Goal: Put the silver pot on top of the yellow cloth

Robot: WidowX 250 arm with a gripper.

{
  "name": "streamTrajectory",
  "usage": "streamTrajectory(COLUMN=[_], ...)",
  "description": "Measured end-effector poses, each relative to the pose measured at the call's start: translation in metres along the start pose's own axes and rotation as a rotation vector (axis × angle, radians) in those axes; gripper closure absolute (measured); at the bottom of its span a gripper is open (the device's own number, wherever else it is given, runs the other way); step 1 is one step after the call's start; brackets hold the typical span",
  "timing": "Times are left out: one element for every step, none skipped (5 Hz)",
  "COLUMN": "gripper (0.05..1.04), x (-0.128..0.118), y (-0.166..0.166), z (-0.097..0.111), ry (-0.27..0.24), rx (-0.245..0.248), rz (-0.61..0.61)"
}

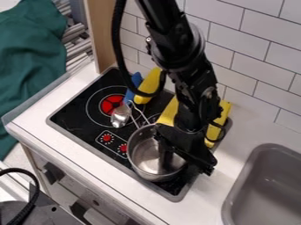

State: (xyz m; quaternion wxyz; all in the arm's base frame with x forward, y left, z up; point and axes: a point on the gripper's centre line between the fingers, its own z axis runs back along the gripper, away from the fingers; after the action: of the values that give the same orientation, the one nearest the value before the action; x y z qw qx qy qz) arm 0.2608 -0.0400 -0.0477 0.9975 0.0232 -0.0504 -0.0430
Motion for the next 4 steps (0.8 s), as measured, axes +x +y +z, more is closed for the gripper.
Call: streamTrajectory(gripper=[0.663,0.886,1.012,1.029], x=[-0.001,-0.008,-0.001,0.001], y=[0.002,-0.003,-0.016,-0.030], z=[0.002,0.013,0.045,0.072], ry=[-0.037,-0.040,-0.121,-0.166], rx=[0.009,0.020,-0.024,-0.075], rz=[-0.057,-0.049,0.046,0.144])
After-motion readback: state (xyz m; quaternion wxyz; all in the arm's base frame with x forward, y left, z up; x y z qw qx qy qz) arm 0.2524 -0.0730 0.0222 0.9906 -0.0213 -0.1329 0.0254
